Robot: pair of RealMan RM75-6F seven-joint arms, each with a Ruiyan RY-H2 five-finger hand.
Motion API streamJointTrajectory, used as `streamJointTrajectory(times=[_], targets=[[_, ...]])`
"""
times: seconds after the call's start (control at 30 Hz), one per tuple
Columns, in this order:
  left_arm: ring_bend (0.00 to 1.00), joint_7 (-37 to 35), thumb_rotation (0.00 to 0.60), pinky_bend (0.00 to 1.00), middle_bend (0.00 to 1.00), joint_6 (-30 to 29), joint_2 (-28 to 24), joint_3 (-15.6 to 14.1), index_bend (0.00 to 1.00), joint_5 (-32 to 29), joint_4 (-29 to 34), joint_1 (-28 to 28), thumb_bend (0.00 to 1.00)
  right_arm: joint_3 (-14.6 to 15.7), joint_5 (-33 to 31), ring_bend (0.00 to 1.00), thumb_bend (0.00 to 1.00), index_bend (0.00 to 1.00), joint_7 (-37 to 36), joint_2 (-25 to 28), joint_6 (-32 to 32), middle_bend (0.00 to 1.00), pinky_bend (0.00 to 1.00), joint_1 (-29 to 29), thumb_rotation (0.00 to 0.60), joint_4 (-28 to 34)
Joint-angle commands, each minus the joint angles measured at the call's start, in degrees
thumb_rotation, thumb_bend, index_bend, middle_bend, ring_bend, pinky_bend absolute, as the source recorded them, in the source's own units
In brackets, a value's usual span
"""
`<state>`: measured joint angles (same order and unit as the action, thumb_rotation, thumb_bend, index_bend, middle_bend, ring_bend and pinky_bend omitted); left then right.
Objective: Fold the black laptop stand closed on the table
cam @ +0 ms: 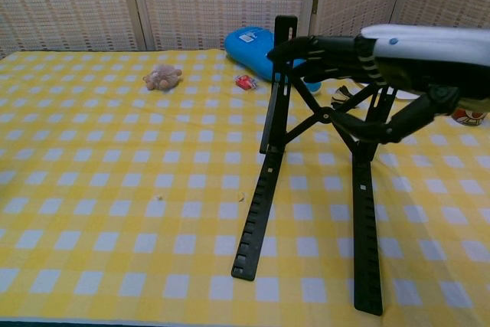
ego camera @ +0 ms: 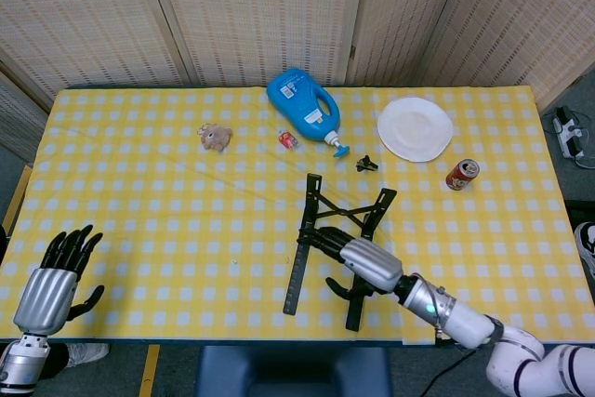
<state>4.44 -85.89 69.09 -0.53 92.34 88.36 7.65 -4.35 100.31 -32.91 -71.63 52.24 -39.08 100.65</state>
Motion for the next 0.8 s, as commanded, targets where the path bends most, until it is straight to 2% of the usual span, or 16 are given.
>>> streamJointTrajectory(times=[0.03,0.33,0.8], targets=[[0.04,-0.19,0.6,0.0,0.03,-0.24,-0.12,-0.03,0.0,0.01,-0.07,-0.17,0.34,-2.54,-5.19,0.0,0.6,0.0,0.96,-8.06,-5.45,0.0,0.0,-5.58,0.6,-5.48],[0.04,-0.93,0.6,0.0,0.03,-0.74,-0.66,0.08,0.0,-0.57,-0.45,-0.78,0.34,-5.41,-13.4,0.0,0.6,0.0,1.45,-18.33,-9.58,0.0,0.0,-10.17,0.6,-16.43],[0.04,-2.27,0.6,0.0,0.03,-0.02,-0.15,0.23,0.0,-1.33,-1.92,-0.82,0.34,-7.11,-24.21,0.0,0.6,0.0,3.98,-25.32,-14.91,0.0,0.0,-12.48,0.6,-27.54]])
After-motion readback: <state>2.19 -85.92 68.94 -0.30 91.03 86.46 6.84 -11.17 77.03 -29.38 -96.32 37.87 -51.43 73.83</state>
